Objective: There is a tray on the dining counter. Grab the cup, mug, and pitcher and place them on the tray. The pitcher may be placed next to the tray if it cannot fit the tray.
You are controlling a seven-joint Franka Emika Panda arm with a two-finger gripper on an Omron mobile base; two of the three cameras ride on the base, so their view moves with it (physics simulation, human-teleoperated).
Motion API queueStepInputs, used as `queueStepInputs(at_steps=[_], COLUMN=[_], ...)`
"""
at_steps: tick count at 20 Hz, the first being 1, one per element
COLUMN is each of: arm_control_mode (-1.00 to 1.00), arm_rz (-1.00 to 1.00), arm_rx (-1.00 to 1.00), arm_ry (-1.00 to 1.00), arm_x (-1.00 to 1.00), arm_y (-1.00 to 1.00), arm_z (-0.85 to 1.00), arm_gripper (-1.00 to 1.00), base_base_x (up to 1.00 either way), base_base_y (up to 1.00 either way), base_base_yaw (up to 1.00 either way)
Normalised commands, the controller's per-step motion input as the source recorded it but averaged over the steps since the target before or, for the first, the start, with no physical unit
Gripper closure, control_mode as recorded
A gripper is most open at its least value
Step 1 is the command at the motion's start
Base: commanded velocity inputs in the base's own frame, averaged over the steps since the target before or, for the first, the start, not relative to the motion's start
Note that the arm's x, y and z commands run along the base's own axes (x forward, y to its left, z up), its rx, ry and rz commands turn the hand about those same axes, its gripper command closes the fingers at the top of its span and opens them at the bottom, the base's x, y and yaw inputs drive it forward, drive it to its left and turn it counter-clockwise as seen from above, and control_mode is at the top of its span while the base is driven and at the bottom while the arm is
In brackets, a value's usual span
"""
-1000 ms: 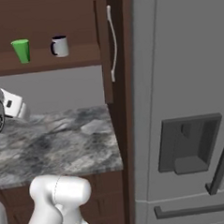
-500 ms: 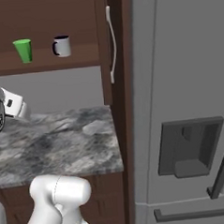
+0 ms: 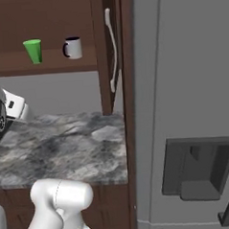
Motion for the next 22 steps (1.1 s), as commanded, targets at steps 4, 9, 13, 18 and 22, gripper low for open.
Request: queueStepInputs(at_steps=[4,9,13,18,22], arm_control_mode=[1.00,1.00,1.00,1.00,1.00], arm_rz=[0.00,0.00,0.00,0.00,0.00], arm_rx=[0.00,0.00,0.00,0.00,0.00], arm_ry=[0.00,0.00,0.00,0.00,0.00], arm_x=[0.00,0.00,0.00,0.00,0.00], arm_y=[0.00,0.00,0.00,0.00,0.00], arm_z=[0.00,0.00,0.00,0.00,0.00], arm_gripper=[-1.00,-1.00,-1.00,-1.00,-1.00], base_base_x=[0.52,0.40,0.53,0.56,0.61], base_base_y=[-0.23,-0.33,-0.28,-0.34,-0.17], base_base_yaw=[0.33,0.22,0.19,-0.02,-0.20])
